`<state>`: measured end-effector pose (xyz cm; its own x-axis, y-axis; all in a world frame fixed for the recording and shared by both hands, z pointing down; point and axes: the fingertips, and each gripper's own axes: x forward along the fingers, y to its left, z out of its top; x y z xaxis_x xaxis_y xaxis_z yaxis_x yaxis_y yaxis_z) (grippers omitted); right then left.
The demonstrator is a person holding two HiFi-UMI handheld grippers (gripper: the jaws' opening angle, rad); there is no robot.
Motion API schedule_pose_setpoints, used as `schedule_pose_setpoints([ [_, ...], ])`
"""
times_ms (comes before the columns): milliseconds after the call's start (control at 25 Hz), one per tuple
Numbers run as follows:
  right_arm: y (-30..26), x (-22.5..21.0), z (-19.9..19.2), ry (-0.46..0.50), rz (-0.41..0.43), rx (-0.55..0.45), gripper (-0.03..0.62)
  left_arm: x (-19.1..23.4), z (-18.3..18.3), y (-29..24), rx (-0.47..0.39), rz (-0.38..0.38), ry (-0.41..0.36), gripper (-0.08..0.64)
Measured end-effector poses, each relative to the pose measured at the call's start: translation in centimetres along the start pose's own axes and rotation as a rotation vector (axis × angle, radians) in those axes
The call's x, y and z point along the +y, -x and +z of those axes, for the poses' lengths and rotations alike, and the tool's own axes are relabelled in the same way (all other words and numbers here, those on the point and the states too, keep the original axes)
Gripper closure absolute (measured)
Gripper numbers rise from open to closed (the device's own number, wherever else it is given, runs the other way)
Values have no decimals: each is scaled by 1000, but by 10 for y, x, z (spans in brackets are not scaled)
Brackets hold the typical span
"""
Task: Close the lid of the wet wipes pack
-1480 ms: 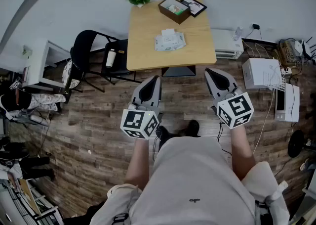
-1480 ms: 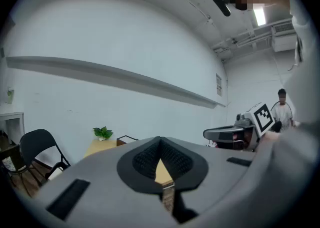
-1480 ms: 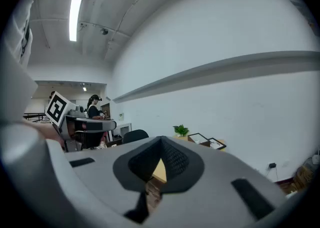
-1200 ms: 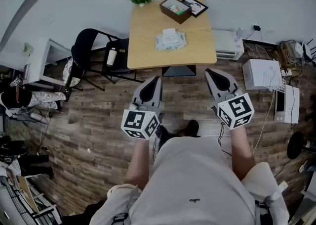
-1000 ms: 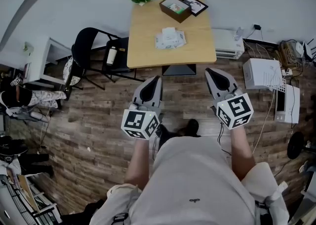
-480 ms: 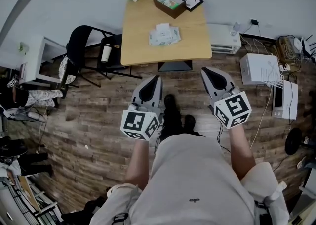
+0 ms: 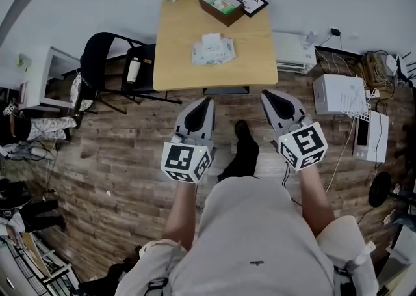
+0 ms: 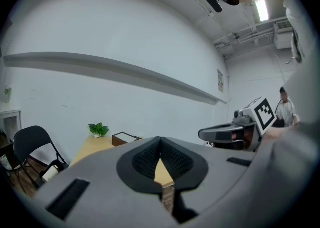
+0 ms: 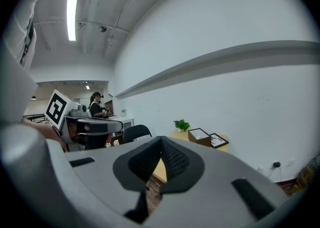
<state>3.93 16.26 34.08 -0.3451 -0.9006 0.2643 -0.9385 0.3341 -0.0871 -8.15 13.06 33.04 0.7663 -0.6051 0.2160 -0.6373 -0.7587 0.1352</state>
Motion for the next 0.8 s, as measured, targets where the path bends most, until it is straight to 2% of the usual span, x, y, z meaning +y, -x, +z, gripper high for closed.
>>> schedule_pose_setpoints([
  [560, -86, -61, 29, 13, 97, 28, 587, 51, 27, -85, -19, 62, -5, 552],
  [760, -114, -70, 37, 14, 139, 38, 535, 64, 34, -102, -22, 66, -18, 545],
  [800, -119, -71, 39, 12, 149, 39, 520, 68, 35, -105, -21, 67, -19, 522],
])
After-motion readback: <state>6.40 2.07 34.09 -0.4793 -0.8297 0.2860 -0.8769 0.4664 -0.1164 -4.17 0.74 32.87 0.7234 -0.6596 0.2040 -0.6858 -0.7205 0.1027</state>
